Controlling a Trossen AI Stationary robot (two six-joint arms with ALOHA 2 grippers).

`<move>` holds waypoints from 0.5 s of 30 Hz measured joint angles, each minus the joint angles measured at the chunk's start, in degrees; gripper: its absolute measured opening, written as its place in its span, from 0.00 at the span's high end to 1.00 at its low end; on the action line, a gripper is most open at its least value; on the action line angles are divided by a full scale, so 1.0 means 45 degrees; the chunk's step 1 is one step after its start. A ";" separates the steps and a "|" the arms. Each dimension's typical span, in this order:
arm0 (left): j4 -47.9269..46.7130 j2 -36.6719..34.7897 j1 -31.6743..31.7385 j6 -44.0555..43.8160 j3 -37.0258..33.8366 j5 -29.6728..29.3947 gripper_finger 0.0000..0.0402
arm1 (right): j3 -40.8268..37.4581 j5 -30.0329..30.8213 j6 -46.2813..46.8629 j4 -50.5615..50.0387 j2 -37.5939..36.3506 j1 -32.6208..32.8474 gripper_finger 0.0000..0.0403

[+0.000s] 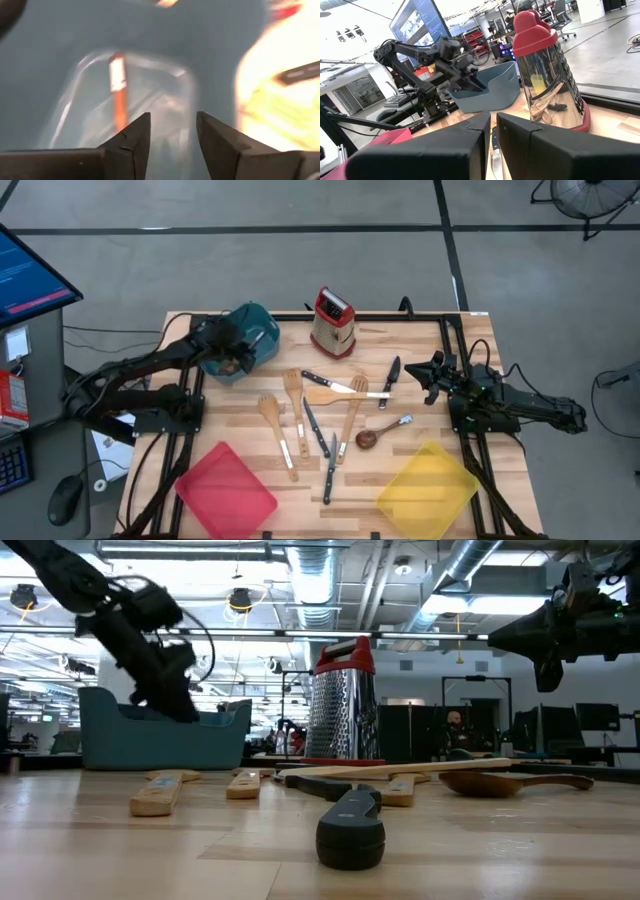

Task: Pick & Place Kitchen Items
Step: Put the brown wooden spatula into the pink bin

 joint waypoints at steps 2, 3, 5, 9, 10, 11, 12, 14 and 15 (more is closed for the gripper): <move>-0.0002 -0.0648 -0.0234 -0.0170 0.0121 0.0552 0.63 | 0.0003 0.0000 0.0000 0.0000 0.0000 0.0002 0.89; -0.0001 -0.0989 -0.0386 -0.0315 0.0175 0.0795 0.63 | 0.0003 0.0000 0.0000 0.0000 0.0000 0.0002 0.89; -0.0003 -0.1653 -0.0766 -0.0613 0.0291 0.1233 0.62 | 0.0002 0.0000 0.0000 0.0000 0.0000 0.0002 0.89; 0.0218 -0.2909 -0.1962 -0.0590 0.0386 0.3036 0.62 | 0.0000 0.0004 -0.0005 -0.0004 0.0000 0.0002 0.89; 0.0361 -0.3172 -0.2343 -0.0467 0.0386 0.3711 0.62 | 0.0003 0.0004 -0.0005 -0.0005 0.0002 0.0001 0.89; 0.0566 -0.3390 -0.2775 -0.0307 0.0386 0.4240 0.62 | 0.0003 0.0002 -0.0005 -0.0002 0.0000 0.0002 0.89; 0.0886 -0.3562 -0.3234 -0.0265 0.0386 0.4545 0.63 | 0.0003 0.0005 -0.0005 -0.0001 0.0003 0.0002 0.89; 0.1594 -0.3761 -0.4158 -0.0230 0.0386 0.4556 0.63 | 0.0001 0.0002 -0.0005 -0.0005 0.0000 0.0002 0.89; 0.2003 -0.3757 -0.4593 -0.0132 0.0386 0.4503 0.63 | 0.0003 0.0001 -0.0005 -0.0001 0.0000 0.0002 0.89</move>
